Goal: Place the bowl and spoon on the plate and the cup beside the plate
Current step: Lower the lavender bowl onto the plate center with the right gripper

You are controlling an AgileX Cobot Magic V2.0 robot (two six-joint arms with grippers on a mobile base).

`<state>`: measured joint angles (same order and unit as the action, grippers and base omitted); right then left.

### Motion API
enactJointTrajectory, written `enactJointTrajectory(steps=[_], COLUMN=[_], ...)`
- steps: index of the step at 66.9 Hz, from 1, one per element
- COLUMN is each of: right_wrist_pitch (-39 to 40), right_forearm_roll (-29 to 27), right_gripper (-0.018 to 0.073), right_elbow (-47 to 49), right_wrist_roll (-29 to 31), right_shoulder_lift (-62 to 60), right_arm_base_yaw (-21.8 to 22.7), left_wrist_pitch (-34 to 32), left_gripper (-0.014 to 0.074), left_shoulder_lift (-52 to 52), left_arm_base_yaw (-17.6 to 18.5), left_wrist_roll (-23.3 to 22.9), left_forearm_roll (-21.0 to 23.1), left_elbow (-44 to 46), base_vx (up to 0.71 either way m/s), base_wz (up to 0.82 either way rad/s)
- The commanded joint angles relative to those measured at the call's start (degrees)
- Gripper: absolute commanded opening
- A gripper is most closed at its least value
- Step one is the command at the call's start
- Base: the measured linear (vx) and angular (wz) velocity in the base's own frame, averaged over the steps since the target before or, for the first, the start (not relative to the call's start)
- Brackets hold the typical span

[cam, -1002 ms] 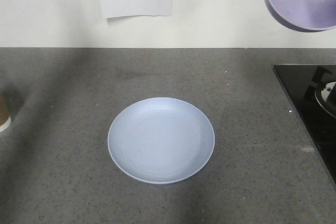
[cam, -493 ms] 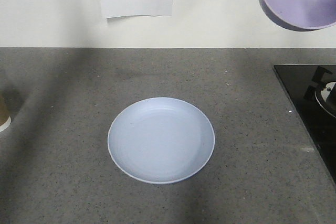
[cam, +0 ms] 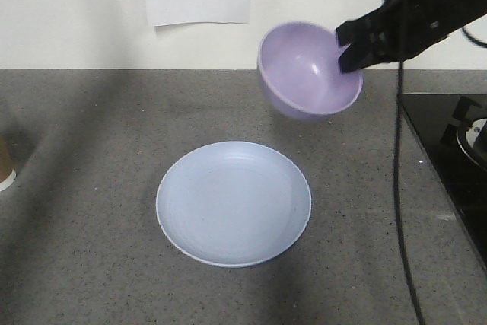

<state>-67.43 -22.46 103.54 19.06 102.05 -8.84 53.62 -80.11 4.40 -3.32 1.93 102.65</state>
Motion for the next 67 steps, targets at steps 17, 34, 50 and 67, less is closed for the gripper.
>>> enactJointTrajectory(steps=[17, 34, 50, 67], right_wrist_pitch=[4.04, 2.6, 0.42, -1.09], right_forearm_roll=[16.3, 11.31, 10.84, 9.42], right_gripper=[-0.0006, -0.0006, 0.0012, 0.0054], right_elbow=[1.59, 1.59, 1.59, 1.59], right_wrist_roll=[-6.26, -5.48, -4.21, -3.96], right_shoulder_lift=[6.55, 8.38, 9.39, 10.92], right_arm_base_yaw=[-15.05, -15.45, -15.57, -15.57], left_wrist_pitch=[-1.57, 0.63, 1.4, 1.53], left_gripper=[-0.0006, -0.0004, 0.0, 0.0], left_shoulder_lift=[1.49, 1.49, 1.49, 1.49], left_arm_base_yaw=[0.34, 0.34, 0.34, 0.34], left_wrist_roll=[1.63, 2.32, 2.45, 2.45], left_forearm_roll=[0.45, 0.45, 0.45, 0.45], left_elbow=[1.4, 1.4, 1.4, 1.4], base_vx=[0.0, 0.0, 0.0, 0.0], base_wz=[0.0, 0.0, 0.0, 0.0])
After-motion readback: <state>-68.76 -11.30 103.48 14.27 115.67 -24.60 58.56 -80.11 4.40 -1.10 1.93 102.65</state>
